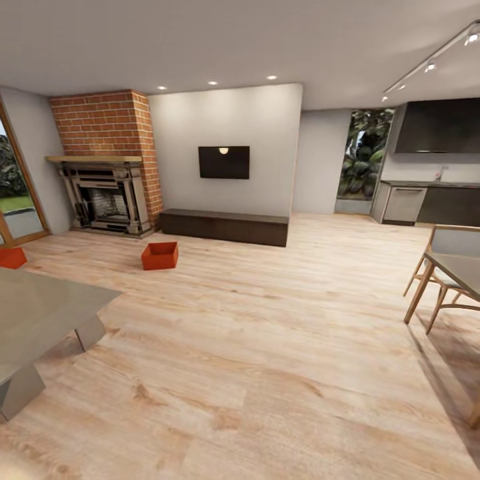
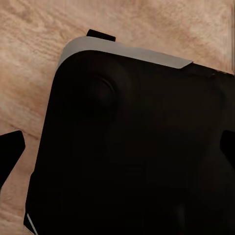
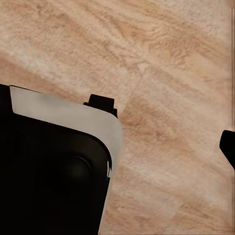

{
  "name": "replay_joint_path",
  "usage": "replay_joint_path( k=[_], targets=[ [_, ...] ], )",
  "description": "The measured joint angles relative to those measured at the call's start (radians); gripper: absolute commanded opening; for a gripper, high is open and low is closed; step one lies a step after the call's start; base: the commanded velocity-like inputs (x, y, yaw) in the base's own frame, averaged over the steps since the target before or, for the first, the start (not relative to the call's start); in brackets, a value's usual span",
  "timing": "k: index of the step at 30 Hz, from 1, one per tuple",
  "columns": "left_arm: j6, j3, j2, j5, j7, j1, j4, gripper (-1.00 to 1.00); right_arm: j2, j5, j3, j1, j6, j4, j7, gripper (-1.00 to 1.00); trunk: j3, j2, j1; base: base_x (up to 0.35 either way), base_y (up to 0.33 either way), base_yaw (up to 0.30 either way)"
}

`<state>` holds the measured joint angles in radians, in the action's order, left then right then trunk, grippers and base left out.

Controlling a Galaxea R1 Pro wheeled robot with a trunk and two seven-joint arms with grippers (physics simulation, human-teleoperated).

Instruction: Move the two storage containers from the living room to the garage. In the garage, place one container on the floor and stack the other container on top of it (either order is fine).

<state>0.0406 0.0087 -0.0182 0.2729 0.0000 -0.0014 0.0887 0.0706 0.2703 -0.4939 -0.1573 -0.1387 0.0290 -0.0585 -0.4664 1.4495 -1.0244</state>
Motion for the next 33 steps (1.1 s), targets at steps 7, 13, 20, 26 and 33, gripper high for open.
replay_joint_path(
  k=[7, 13, 20, 26, 33],
  targets=[
    [-0.001, 0.000, 0.000, 0.000, 0.000, 0.000, 0.000, 1.00, -0.002, -0.001, -0.002, 0.000, 0.001, 0.000, 0.008, 1.00, 0.000, 0.000, 0.000, 0.324, 0.000, 0.000],
    [0.000, 0.000, 0.000, 0.000, 0.000, 0.000, 0.000, 1.00, -0.002, -0.002, -0.002, 0.000, 0.001, 0.000, 0.008, 1.00, 0.000, 0.000, 0.000, 0.324, 0.000, 0.000],
    [-0.001, 0.000, 0.001, 0.000, 0.000, 0.000, 0.000, 1.00, -0.002, -0.003, -0.003, 0.000, 0.006, -0.001, 0.008, 1.00, 0.000, 0.000, 0.000, 0.324, 0.000, 0.000],
    [0.000, 0.000, 0.000, 0.000, 0.000, 0.000, 0.000, 1.00, -0.003, -0.004, -0.004, 0.000, 0.006, -0.001, 0.009, 1.00, 0.000, 0.000, 0.000, 0.324, 0.000, 0.000],
    [0.000, 0.000, 0.000, 0.000, 0.000, 0.000, 0.000, 1.00, -0.002, -0.005, -0.004, 0.000, 0.005, -0.001, 0.008, 1.00, 0.000, 0.000, 0.000, 0.324, 0.000, 0.000]
  ],
)
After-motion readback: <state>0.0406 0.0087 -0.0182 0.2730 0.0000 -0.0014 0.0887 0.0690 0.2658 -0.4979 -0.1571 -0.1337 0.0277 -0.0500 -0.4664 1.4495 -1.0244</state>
